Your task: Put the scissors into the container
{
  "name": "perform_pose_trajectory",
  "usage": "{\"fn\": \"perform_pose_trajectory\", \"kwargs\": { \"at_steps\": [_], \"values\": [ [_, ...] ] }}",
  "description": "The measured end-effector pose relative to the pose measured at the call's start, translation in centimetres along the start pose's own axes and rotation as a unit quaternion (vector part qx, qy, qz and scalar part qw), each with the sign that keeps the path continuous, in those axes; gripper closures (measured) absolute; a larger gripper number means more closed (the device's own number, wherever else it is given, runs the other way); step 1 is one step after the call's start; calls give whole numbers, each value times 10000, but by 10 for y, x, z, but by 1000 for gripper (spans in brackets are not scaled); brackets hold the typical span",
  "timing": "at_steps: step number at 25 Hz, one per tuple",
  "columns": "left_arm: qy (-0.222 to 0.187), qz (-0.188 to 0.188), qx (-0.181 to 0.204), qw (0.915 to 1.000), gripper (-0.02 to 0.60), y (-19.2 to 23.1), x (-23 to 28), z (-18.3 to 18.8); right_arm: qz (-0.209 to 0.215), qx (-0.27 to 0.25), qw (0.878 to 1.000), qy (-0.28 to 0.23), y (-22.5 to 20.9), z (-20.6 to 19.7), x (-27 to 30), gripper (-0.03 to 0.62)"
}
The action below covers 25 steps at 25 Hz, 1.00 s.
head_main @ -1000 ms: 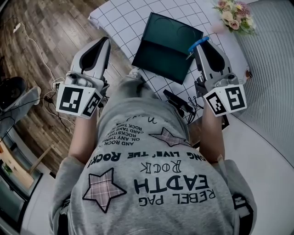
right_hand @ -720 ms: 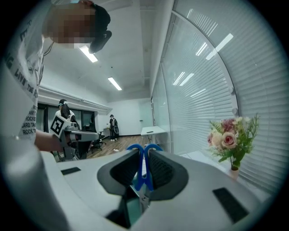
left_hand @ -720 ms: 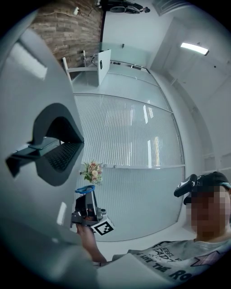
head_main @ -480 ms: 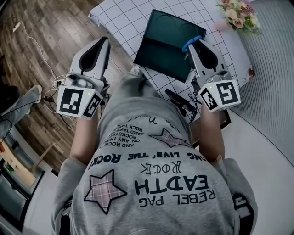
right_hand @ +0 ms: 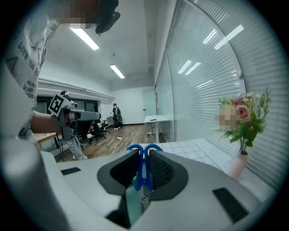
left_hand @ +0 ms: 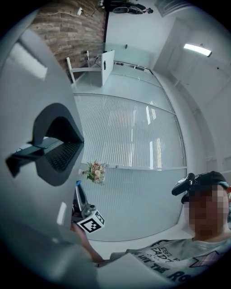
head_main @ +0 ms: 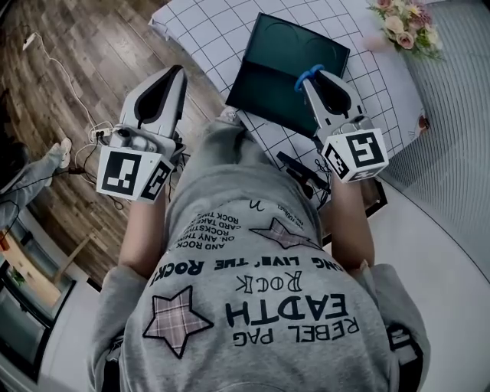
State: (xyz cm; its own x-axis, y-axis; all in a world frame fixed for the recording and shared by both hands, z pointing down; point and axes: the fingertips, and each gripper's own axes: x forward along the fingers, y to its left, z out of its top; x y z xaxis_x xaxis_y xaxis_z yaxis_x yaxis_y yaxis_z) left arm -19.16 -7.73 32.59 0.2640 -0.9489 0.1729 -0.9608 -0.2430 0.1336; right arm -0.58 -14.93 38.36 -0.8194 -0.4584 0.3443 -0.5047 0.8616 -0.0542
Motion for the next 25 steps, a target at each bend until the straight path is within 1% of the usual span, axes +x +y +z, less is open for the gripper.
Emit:
{"fn": "perform_pose_trajectory", "kwargs": {
  "at_steps": [7,14,20,25],
  "values": [
    [56,-31,-18,10000,580,-1,1,-5,136,-99,9991,385,8,-33,12,516],
    [143,-21,-36,9999,580,1,2,-12,314,-420,9952,821,18,-63,26,516],
    [163,13,-46,9999,580,2,2,-14,578,-790,9870,1278,32,-91,39,516],
    [177,56,-61,9998,580,2,0,-16,724,-918,9825,1448,39,-100,45,516]
  ]
}}
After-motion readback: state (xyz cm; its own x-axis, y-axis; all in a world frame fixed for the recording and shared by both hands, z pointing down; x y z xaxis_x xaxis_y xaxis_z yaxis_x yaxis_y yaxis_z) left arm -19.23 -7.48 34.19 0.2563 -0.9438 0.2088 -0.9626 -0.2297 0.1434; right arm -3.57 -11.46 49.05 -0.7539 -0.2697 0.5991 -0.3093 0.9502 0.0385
